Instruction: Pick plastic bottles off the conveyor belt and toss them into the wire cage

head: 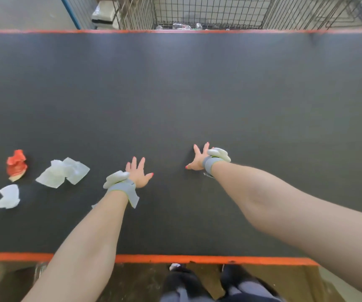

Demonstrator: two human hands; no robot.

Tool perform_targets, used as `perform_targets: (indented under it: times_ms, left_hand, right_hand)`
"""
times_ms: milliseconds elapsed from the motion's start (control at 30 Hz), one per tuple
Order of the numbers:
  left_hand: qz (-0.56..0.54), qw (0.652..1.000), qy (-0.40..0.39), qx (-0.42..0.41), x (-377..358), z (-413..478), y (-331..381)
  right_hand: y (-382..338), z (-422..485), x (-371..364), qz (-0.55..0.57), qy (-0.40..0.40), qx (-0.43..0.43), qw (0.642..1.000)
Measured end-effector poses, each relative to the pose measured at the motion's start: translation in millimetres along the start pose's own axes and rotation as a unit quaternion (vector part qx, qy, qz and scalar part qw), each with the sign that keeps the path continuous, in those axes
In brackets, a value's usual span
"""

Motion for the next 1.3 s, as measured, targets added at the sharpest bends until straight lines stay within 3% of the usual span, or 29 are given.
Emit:
perform_targets:
  times_ms: [100,233,400,533,700,867,1033,1167,1233,1300]
  left_hand:
    - [-0.013,0.998,0.043,-0.037,18.8,-10.3,11.0]
    - [-0.011,0.995,0.095,-0.019,47.6,-25.5,-2.0]
    - [0.009,0.987,0.152,0.044,58.0,-47.8,-51.5]
    - [0.002,0.986,0.124,0.108,38.2,-58.7,-91.6]
    - [-0.014,0.990,0.088,0.107,11.6,-60.0,-104.8]
    - [-0.039,0.991,0.080,0.098,15.0,-54.0,-92.5]
    - [-0.071,0.990,0.107,0.063,36.3,-46.7,-58.1]
    - [-0.075,0.989,0.107,0.063,32.9,-47.0,-46.4]
    - [-0.068,0.990,0.099,0.067,26.6,-46.1,-46.0]
    - [-0.060,0.991,0.096,0.073,22.8,-46.7,-51.0]
  right_hand:
    - [-10.8,-13.9,9.1,0.033,-0.013,0.008,0.999]
    - [-57.5,-42.3,13.3,0.049,-0.005,0.095,0.994]
    - [-122.2,-78.1,-17.1,-0.007,-0.015,0.236,0.972]
    - [-149.0,-83.6,-56.9,-0.054,-0.031,0.297,0.953]
    - [-119.2,-63.3,-82.9,-0.118,-0.052,0.227,0.965]
    - [-81.3,-47.6,-55.9,-0.066,-0.015,0.140,0.988]
    - [-88.9,-50.3,-16.1,-0.023,0.063,0.188,0.980]
    - [-104.0,-55.4,-39.0,-0.095,0.020,0.262,0.960]
    - [-85.2,-47.9,-59.4,-0.169,-0.002,0.214,0.962]
    - [-63.9,-38.2,-63.8,-0.161,0.002,0.150,0.975]
Point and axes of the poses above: each hand's wrist, its own z-axis towards the middle knuckle, its own x-axis out of the back of the hand, y = z × x, the point moved 10 cm from there along z, towards the middle knuckle
